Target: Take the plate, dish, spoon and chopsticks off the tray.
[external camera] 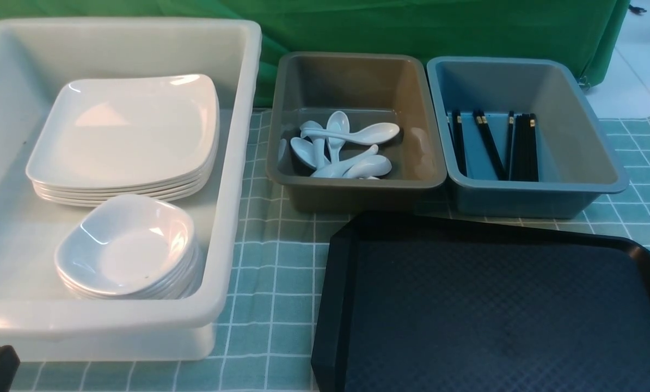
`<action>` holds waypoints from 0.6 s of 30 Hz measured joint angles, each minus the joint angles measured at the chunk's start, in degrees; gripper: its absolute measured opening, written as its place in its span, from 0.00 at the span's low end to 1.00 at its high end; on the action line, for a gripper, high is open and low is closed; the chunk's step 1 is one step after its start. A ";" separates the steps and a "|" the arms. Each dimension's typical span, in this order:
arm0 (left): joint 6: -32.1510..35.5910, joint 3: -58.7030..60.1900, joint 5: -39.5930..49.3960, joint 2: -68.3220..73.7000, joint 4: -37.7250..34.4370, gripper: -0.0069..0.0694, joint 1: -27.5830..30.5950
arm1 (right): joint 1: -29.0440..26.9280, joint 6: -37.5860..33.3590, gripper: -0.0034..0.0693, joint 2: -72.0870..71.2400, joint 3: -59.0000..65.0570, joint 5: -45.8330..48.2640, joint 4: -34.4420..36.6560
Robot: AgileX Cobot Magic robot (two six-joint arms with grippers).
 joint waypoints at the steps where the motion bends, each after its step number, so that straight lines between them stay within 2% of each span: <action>1: 0.00 0.00 0.00 0.00 0.00 0.11 0.00 | -0.01 -0.83 0.37 -1.10 3.82 0.12 -0.05; 4: -0.05 0.04 -0.03 0.00 0.02 0.11 0.00 | 1.65 -1.10 0.37 -6.55 12.49 1.71 -0.12; 9: -0.05 0.04 0.06 -0.06 0.02 0.11 0.00 | 3.77 -2.57 0.37 -10.78 13.61 1.86 -0.17; 18: -0.05 0.04 -0.05 -0.06 0.02 0.11 0.00 | 3.84 -2.01 0.38 -10.85 13.61 1.57 -0.06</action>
